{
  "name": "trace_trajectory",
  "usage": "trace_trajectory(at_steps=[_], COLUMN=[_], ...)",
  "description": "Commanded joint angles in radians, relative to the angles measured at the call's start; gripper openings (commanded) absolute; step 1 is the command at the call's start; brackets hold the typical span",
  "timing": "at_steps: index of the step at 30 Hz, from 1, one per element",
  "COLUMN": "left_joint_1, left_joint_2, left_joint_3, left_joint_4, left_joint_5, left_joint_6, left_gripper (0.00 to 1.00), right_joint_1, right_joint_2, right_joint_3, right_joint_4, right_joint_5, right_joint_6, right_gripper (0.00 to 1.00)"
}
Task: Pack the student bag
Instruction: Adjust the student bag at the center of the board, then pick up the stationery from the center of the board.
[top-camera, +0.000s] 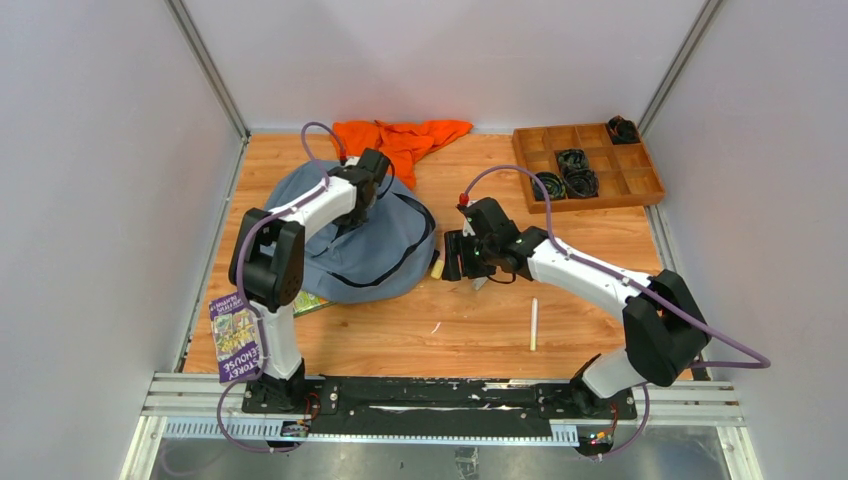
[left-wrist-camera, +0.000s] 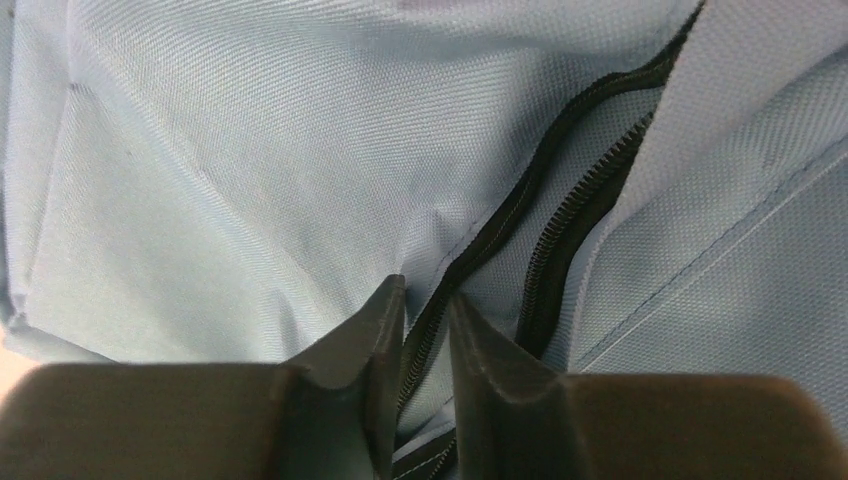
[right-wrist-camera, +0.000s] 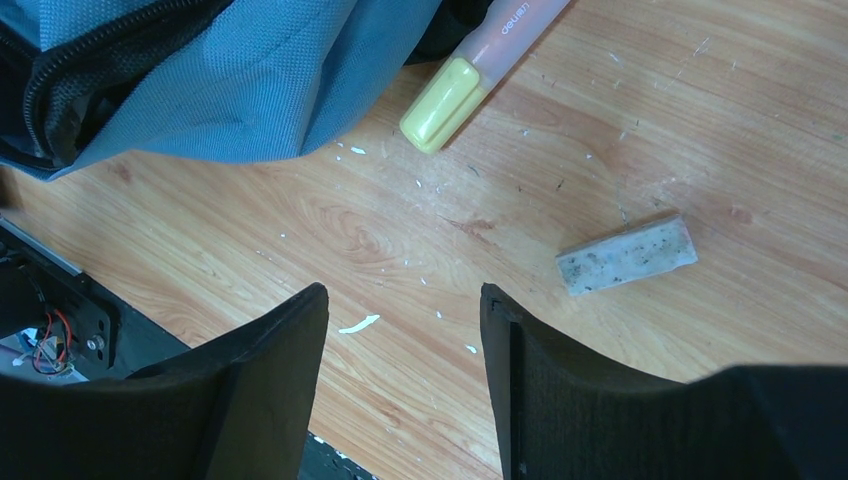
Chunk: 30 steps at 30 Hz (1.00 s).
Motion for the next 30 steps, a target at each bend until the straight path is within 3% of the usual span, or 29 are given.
trace_trajectory(at_steps=[1, 3, 4, 8, 13, 17, 20, 25, 30], left_joint_1=[0.037, 0.047, 0.051, 0.056, 0.056, 0.056, 0.056, 0.057, 0.058], left_joint_2=[0.032, 0.010, -0.005, -0.076, -0.197, -0.271, -0.276, -0.280, -0.297], left_joint_3=[-0.019, -0.015, -0.011, 0.011, -0.001, -0.023, -0.012, 0.028, 0.032], left_joint_4=[0.001, -0.003, -0.006, -0.013, -0.008, 0.044, 0.056, 0.035, 0.053], left_joint_5=[0.039, 0.033, 0.030, 0.051, 0.103, 0.191, 0.206, 0.218, 0.228], left_joint_6=[0.010, 0.029, 0.036, 0.067, 0.129, 0.138, 0.144, 0.129, 0.122], left_gripper=[0.16, 0.01, 0.00, 0.00, 0.00, 0.00, 0.00, 0.00, 0.00], right_joint_1=[-0.013, -0.012, -0.013, -0.024, -0.185, -0.234, -0.246, -0.248, -0.248], right_joint_2=[-0.022, -0.038, -0.048, -0.100, -0.268, -0.491, -0.573, -0.571, -0.462], right_joint_3=[0.009, 0.014, 0.018, 0.019, -0.094, -0.209, -0.196, -0.211, -0.252], right_joint_4=[-0.017, -0.027, -0.039, -0.106, -0.198, -0.281, -0.412, -0.514, -0.528], right_joint_5=[-0.019, -0.014, 0.004, 0.122, 0.052, 0.258, 0.370, 0.436, 0.348], right_joint_6=[0.000, 0.000, -0.004, -0.018, 0.029, 0.028, 0.061, 0.116, 0.133], right_gripper=[0.62, 0.62, 0.62, 0.63, 0.63, 0.64, 0.64, 0.65, 0.63])
